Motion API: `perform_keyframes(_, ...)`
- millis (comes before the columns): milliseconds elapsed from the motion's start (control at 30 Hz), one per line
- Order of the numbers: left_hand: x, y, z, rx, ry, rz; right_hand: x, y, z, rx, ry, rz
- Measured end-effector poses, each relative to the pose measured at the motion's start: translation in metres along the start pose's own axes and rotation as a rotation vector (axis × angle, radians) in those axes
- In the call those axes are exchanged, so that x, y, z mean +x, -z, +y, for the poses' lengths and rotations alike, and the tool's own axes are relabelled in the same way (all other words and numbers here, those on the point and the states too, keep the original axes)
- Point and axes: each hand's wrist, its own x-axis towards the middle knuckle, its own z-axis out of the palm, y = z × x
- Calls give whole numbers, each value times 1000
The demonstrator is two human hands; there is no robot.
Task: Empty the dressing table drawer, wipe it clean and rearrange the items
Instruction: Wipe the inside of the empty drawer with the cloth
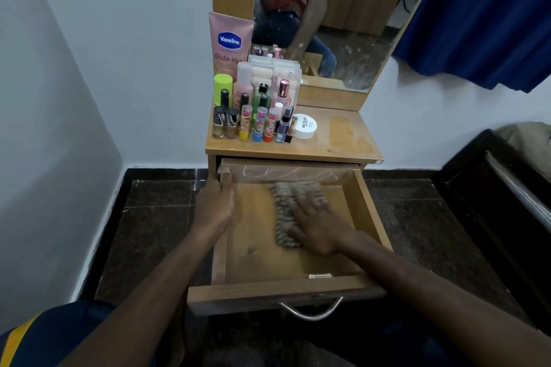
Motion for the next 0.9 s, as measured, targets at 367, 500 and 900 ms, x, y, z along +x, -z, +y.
perform_keyframes(367, 6, 0, -2, 3, 67, 1, 9, 16, -58, 19, 152, -148)
perform_keyframes(500, 6, 0, -2, 6, 48, -5, 16, 10, -58, -16, 446, -142)
perform_keyframes(900, 1, 2, 0, -46, 48, -12, -25, 25, 17, -3, 705, -177)
